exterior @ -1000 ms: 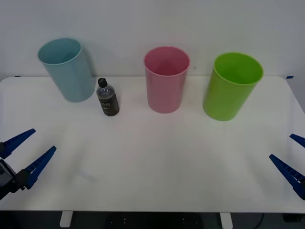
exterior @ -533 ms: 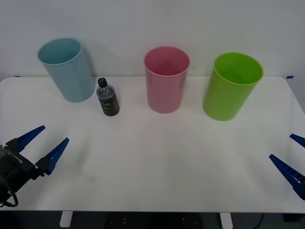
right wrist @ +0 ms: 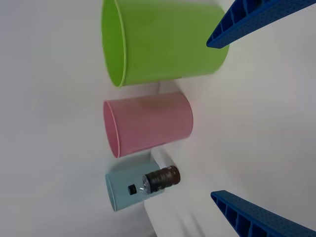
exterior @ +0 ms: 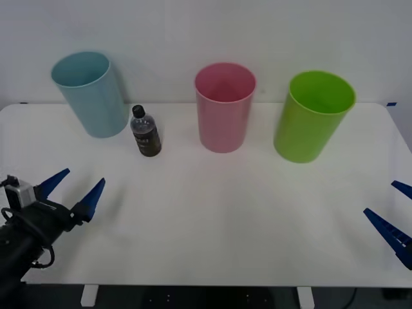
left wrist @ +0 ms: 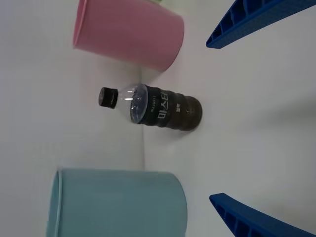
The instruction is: Grasp the object on the table and drop it into the matching bin: aluminum can to the light blue bin, PET bottle to the pink bin.
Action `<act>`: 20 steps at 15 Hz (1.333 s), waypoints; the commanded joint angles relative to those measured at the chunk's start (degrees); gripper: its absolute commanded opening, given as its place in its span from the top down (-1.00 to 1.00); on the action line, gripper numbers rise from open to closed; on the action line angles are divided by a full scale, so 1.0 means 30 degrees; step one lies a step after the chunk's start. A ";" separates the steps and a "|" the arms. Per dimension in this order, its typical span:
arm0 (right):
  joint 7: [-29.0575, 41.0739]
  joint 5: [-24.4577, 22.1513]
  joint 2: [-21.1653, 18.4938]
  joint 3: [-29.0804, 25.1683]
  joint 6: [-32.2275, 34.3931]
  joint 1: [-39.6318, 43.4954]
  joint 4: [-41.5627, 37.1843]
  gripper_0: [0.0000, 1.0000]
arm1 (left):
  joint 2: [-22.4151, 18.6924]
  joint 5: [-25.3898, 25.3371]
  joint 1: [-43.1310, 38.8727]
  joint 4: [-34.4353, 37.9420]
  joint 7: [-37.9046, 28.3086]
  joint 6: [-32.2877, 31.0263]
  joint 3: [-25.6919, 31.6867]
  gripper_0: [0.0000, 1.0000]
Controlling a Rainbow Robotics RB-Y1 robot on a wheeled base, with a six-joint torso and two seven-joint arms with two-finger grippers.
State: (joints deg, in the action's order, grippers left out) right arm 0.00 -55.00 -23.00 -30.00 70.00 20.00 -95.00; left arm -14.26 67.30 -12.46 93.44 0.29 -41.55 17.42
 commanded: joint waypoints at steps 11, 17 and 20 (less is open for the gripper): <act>0.0000 0.0000 0.0001 -0.0001 0.0000 0.0001 0.0000 -1.00 | 0.0799 0.0739 0.5822 -0.6067 0.0987 0.1105 -0.1325 -1.00; 0.0000 0.0000 0.0001 -0.0001 0.0000 0.0001 0.0000 -1.00 | 0.2498 0.2585 0.6291 -0.6155 0.1515 0.2980 -0.1238 -1.00; 0.0000 0.0000 0.0001 -0.0001 0.0000 0.0001 0.0000 -1.00 | 0.3084 0.3639 0.6818 -0.6184 0.1515 0.4094 -0.1208 -1.00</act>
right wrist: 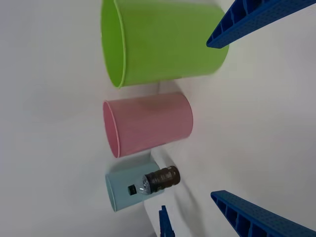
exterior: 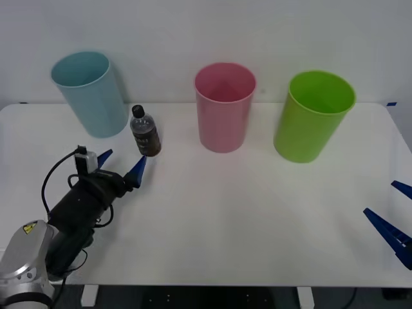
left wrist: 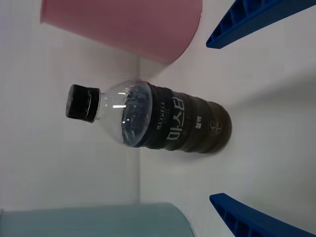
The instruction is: Grasp the object on the table and drop it into the matching bin: aluminum can to the light blue bin, PET bottle to the pink bin.
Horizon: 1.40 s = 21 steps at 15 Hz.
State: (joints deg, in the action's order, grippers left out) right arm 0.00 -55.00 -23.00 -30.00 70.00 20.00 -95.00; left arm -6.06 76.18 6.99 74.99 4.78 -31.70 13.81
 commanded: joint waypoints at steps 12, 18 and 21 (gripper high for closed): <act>0.0000 0.0000 -0.0001 0.0001 0.0000 0.0001 0.0000 -1.00 | 0.0584 0.2908 0.5258 -0.5045 0.0164 0.2219 0.0787 -1.00; 0.0000 0.0000 -0.0001 0.0001 0.0000 0.0001 0.0000 -1.00 | 0.0643 0.4167 0.6547 -0.6100 -0.0041 0.3068 0.0787 -1.00; 0.0000 0.0000 -0.0001 0.0001 0.0000 0.0001 0.0000 -1.00 | 0.0643 0.4607 0.6693 -0.6129 -0.0099 0.3508 0.0640 -1.00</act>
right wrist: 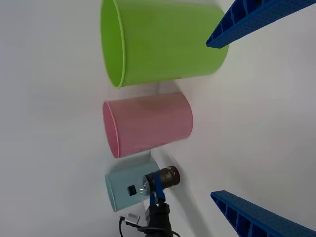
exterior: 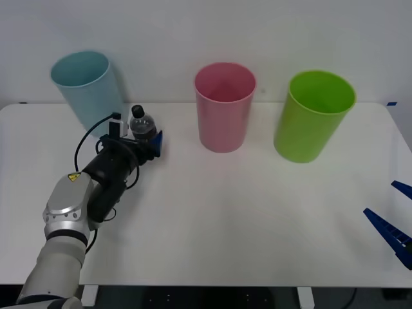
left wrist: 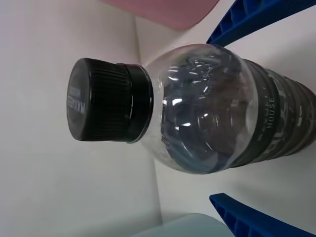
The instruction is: Grasp the object on the table and drop it into the matching bin: aluminum can to the light blue bin, PET bottle to the pink bin.
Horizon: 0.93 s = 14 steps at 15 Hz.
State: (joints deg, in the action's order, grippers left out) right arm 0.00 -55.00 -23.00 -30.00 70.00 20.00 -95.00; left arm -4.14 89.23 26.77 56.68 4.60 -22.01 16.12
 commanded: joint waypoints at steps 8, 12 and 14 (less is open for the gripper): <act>0.0000 0.0000 -0.0001 0.0001 0.0000 0.0000 0.0000 -1.00 | 0.0266 0.0636 0.0128 -0.0026 -0.0038 0.1010 -0.0335 -0.19; 0.0000 0.0000 -0.0001 0.0001 0.0000 0.0000 0.0000 -1.00 | 0.0266 0.0724 0.0099 -0.0026 0.0167 0.1039 -0.0422 1.00; 0.0000 0.0000 -0.0001 0.0001 0.0000 0.0000 0.0000 -1.00 | 0.0296 0.0695 0.0070 -0.0026 0.0196 0.1039 -0.0393 1.00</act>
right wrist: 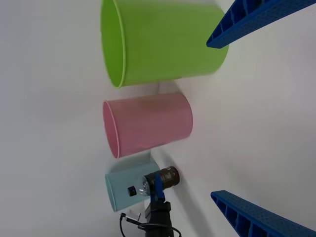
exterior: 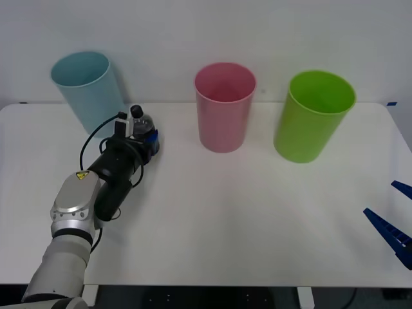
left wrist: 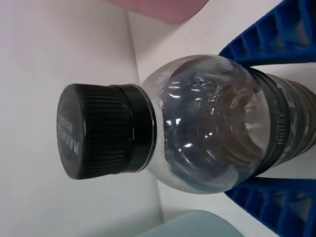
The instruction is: Grasp the object on the table and drop it into the matching bin: aluminum can to the light blue bin, PET bottle to the pink bin.
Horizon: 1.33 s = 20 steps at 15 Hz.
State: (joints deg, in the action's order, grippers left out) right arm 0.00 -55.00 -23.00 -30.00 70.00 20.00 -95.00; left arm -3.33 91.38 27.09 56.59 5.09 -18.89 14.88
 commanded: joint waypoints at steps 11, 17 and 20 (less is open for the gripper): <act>0.0000 0.0000 -0.0001 0.0001 0.0000 0.0000 0.0000 -1.00 | -0.1176 -0.2334 -0.0737 0.0355 0.0003 -0.1468 -0.0126 1.00; 0.0000 0.0000 -0.0001 0.0001 0.0000 0.0000 0.0000 -1.00 | -0.2202 -0.4707 -0.1763 0.2493 -0.0231 -0.1732 -0.0682 1.00; 0.0000 0.0000 -0.0001 0.0001 0.0000 0.0000 0.0000 -1.00 | -0.2758 -0.5879 -0.2437 0.4105 -0.0553 -0.1790 -0.1415 1.00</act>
State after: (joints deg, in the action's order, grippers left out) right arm 0.00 -55.00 -23.00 -30.00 70.00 20.00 -95.00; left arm -11.16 74.71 20.34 67.58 3.85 -24.22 11.36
